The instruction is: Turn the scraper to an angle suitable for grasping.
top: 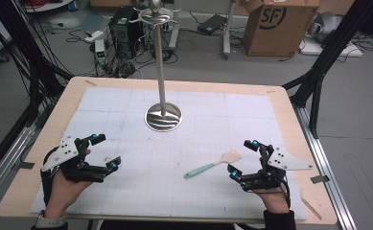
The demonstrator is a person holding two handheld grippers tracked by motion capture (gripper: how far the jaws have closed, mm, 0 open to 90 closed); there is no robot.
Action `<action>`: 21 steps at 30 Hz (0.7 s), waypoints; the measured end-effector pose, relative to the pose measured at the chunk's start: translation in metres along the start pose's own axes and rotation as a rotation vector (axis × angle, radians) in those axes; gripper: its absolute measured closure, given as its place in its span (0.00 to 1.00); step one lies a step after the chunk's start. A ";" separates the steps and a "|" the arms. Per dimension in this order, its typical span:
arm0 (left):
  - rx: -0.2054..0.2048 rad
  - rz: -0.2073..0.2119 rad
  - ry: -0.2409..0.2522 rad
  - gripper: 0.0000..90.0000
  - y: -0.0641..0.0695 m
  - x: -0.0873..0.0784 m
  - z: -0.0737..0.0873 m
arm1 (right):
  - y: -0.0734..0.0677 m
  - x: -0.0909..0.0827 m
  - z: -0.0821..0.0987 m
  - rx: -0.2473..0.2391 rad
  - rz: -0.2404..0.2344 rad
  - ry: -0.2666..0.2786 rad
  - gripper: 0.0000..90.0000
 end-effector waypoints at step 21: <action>-0.033 -0.003 0.015 0.05 -0.004 -0.005 -0.003 | 0.015 0.031 0.031 0.037 0.075 -0.171 0.49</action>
Point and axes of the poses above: each handheld gripper's, and its own axes: x roughly forward along the jaws, z roughly out of its underside, y roughly to its right, the point moved 8 cm from there along x, roughly forward along the jaws, and after that the axes turned 3 degrees about y, right-handed, at the moved point
